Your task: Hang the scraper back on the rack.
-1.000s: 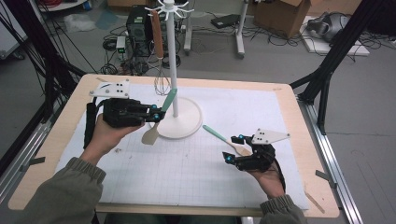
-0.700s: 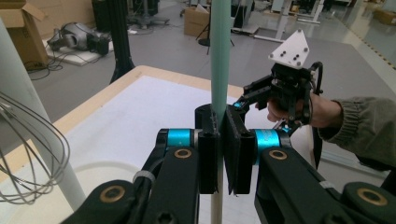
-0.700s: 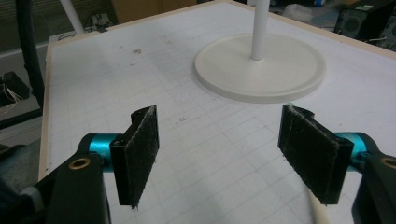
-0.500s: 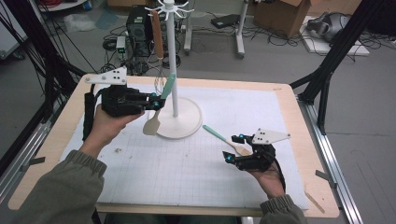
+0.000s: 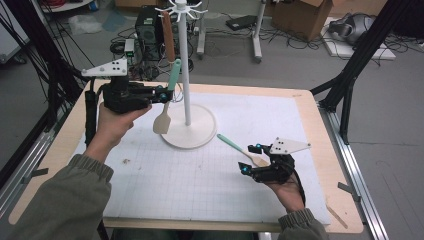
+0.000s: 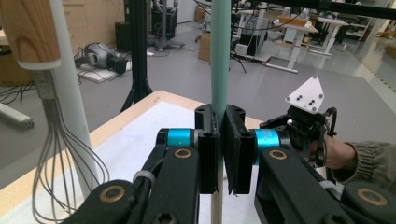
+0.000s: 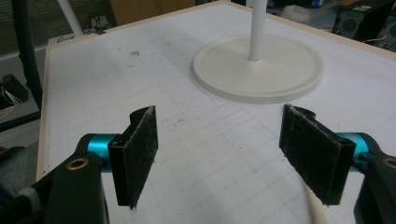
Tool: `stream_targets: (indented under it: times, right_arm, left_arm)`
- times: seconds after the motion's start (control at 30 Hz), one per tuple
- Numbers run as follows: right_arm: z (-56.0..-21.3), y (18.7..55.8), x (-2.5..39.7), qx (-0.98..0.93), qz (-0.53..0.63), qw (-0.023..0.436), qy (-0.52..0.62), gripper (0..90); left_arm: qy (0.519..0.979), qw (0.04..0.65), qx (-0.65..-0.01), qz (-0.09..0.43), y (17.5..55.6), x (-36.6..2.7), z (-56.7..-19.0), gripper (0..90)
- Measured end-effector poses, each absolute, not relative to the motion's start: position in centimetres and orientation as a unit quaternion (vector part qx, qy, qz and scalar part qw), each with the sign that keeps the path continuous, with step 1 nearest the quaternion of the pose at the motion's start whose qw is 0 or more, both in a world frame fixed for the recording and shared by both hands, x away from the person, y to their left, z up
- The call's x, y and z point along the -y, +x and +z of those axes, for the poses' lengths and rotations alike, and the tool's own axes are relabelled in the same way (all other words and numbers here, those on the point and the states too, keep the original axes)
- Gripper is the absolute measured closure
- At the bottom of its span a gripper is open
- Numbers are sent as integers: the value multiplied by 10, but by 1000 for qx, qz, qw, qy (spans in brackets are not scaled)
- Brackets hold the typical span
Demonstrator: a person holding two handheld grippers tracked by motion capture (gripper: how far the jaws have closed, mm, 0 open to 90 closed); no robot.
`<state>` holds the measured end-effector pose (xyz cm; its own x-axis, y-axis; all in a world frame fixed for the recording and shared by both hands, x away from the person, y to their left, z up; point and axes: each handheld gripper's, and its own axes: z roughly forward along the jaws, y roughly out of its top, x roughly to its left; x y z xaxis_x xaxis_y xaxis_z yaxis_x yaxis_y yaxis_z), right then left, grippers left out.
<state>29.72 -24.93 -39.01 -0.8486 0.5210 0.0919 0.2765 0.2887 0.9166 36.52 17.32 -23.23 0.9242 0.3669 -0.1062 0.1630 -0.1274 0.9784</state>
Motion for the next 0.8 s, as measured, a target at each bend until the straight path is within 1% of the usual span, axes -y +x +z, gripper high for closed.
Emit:
stream_targets:
  times: [0.27,0.4,0.8]
  right_arm:
    - [-391,298,249,-795,541,112,251,272]
    - [-391,298,249,-796,539,110,253,272]
    - [-391,299,250,-794,541,113,253,272]
  left_arm:
    - [741,641,-180,85,371,-171,-216,844]
    - [751,627,-186,92,378,-170,-208,844]
    - [735,640,-203,95,392,-173,-191,844]
